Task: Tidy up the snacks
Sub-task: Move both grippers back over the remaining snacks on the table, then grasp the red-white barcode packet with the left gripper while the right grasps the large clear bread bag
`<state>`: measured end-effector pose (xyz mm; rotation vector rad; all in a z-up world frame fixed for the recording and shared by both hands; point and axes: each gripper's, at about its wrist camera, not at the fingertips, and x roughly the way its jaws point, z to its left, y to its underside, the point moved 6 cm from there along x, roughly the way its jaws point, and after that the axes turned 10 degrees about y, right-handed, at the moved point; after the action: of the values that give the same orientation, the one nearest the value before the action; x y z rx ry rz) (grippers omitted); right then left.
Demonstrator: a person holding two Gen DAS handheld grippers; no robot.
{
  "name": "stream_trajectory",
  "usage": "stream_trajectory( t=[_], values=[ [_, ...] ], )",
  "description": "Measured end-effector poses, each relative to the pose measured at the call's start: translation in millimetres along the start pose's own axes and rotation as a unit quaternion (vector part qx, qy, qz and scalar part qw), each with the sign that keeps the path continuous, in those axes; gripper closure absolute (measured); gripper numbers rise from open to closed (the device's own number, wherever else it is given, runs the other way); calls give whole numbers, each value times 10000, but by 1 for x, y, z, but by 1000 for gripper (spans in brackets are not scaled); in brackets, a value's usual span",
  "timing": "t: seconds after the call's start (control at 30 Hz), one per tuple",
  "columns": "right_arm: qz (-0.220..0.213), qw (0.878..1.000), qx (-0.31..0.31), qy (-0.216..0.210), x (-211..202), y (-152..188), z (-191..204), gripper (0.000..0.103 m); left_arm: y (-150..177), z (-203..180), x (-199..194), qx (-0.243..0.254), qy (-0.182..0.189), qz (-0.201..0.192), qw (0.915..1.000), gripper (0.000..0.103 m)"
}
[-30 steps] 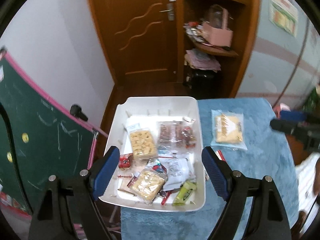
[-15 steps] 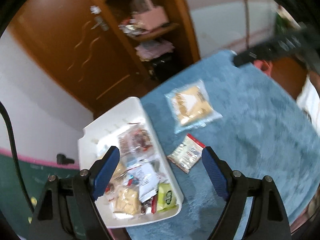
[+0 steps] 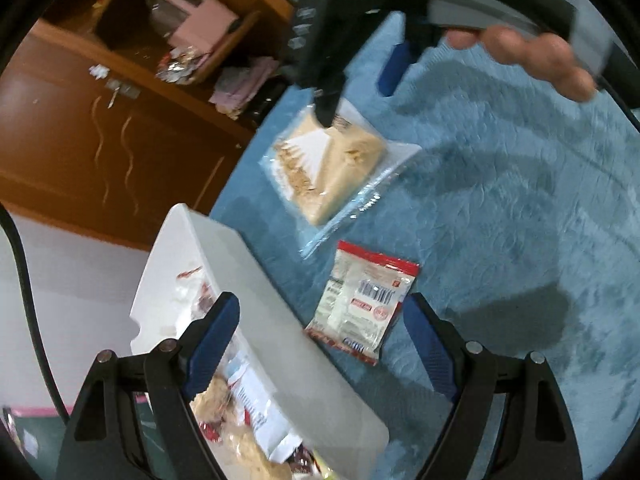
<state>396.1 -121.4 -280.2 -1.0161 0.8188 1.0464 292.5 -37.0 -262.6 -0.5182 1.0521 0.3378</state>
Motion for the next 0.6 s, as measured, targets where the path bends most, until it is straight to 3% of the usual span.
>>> stream_trajectory(
  t=[0.23, 0.43, 0.6],
  values=[
    [198, 9994, -88, -256, 32, -7, 6, 36, -13, -6, 36, 172, 139, 206, 9995, 20],
    [-39, 9991, -392, -148, 36, -7, 15, 37, -16, -4, 59, 203, 78, 401, 9990, 24],
    [-230, 9971, -725, -9, 38, -7, 20, 46, -20, -3, 69, 157, 215, 452, 9986, 26]
  ],
)
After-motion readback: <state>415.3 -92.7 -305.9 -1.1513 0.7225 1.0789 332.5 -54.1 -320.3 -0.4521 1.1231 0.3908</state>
